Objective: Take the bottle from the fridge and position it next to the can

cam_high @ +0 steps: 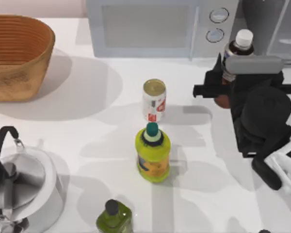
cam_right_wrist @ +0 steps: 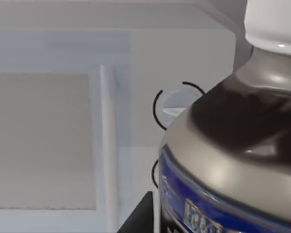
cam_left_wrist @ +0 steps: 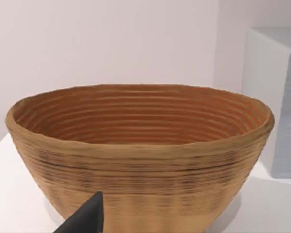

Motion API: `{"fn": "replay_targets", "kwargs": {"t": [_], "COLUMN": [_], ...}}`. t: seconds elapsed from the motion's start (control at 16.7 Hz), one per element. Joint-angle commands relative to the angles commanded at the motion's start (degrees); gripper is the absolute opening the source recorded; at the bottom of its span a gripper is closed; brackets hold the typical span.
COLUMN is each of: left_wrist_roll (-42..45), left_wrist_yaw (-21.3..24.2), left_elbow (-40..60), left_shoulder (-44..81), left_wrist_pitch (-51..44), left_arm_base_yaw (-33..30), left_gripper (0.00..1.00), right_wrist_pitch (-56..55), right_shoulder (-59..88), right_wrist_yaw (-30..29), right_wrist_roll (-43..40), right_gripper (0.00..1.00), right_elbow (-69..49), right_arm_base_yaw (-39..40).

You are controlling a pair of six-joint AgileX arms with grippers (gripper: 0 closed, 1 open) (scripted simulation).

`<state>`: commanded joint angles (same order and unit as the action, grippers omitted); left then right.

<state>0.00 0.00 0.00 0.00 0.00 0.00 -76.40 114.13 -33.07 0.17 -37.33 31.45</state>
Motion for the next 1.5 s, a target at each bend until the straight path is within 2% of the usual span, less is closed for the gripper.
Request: {"fn": "replay_targets", "kwargs": {"t": [0.36, 1.14, 1.5], "left_wrist_roll": [0.00, 0.00, 0.00], "left_wrist_yaw": [0.00, 0.00, 0.00], "left_elbow": [0.00, 0.00, 0.00], "left_shoulder": [0.00, 0.00, 0.00], "left_wrist_pitch": [0.00, 0.00, 0.00], "left_arm_base_yaw": [0.00, 0.00, 0.00], "left_gripper": [1.00, 1.00, 1.00], "right_wrist_pitch": [0.00, 0.00, 0.00], "right_shoulder": [0.00, 0.00, 0.00], "right_wrist_yaw": [0.00, 0.00, 0.00], "right_wrist_roll": [0.00, 0.00, 0.00], "right_gripper": [0.00, 0.98, 1.00], "right_elbow": [0.00, 0.00, 0.00], "right_arm_base_yaw": [0.00, 0.00, 0.00]}}
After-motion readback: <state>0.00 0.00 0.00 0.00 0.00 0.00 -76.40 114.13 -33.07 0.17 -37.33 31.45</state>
